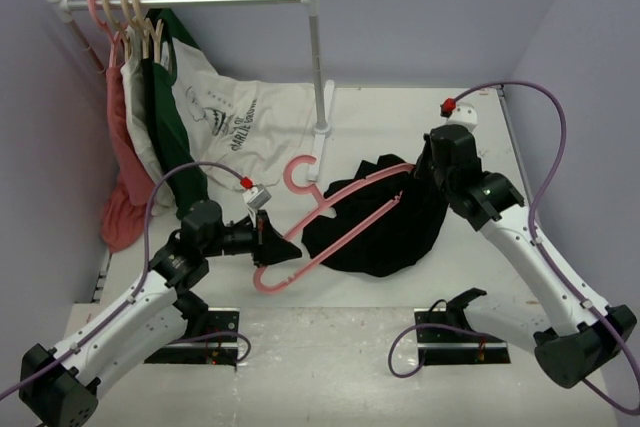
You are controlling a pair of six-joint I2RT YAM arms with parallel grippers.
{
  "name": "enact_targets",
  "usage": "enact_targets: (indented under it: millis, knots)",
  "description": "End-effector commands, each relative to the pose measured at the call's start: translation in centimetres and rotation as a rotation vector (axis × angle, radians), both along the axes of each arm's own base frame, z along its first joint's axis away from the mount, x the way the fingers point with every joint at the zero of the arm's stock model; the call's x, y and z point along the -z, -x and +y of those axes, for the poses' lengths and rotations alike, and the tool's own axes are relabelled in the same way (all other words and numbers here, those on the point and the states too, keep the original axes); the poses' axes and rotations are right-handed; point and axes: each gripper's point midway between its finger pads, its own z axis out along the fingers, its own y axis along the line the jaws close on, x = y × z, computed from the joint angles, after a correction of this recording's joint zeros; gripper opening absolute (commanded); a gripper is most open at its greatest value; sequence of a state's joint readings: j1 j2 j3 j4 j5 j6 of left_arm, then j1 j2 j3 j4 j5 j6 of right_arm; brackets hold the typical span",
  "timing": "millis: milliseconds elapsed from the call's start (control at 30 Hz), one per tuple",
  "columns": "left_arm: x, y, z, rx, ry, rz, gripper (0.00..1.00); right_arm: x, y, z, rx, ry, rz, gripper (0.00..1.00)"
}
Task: Place the t-shirt on the hanger
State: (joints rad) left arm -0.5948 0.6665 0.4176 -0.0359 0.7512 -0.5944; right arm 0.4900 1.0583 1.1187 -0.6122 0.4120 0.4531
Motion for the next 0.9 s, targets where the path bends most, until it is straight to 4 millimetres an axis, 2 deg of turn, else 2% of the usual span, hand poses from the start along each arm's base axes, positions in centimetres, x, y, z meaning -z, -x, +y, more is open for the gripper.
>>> enact_targets:
  millis: [0,267,400,533,633,800,867]
  knots:
    - [-0.6,0.6,-0.2,0.024,0.046,-0.036,0.00,-1.9,-1.6,-0.8,0.069,-0.028,-0.059,0.00]
    - [0.0,0.7,-0.4,0.028,0.034,-0.022,0.00,-3.6,-2.0,-0.6,0.063,-0.056,-0.086,0.00]
    - [0.1,0.5,-0.7,0.028,0.036,-0.022,0.00,-3.8,-1.9,2.4,-0.101,-0.108,-0.077,0.00]
    - [0.0,0.0,-1.2,0.023,0.040,-0.020,0.00,-2.9,-1.0,4.6,-0.230,-0.140,-0.036,0.00]
    - [-0.3,-0.6,-1.6,0.010,0.041,-0.030,0.00,-2.8,-0.2,5.4,-0.302,-0.160,-0.047,0.01]
    - [-0.3,-2.8,-1.7,-0.084,0.001,-0.045,0.00,-3.1,0.9,6.0,-0.365,-0.170,-0.051,0.00]
    - [-0.4,-2.9,-2.1,-0.073,0.007,-0.054,0.00,-3.2,1.6,7.2,-0.452,-0.189,-0.043,0.00]
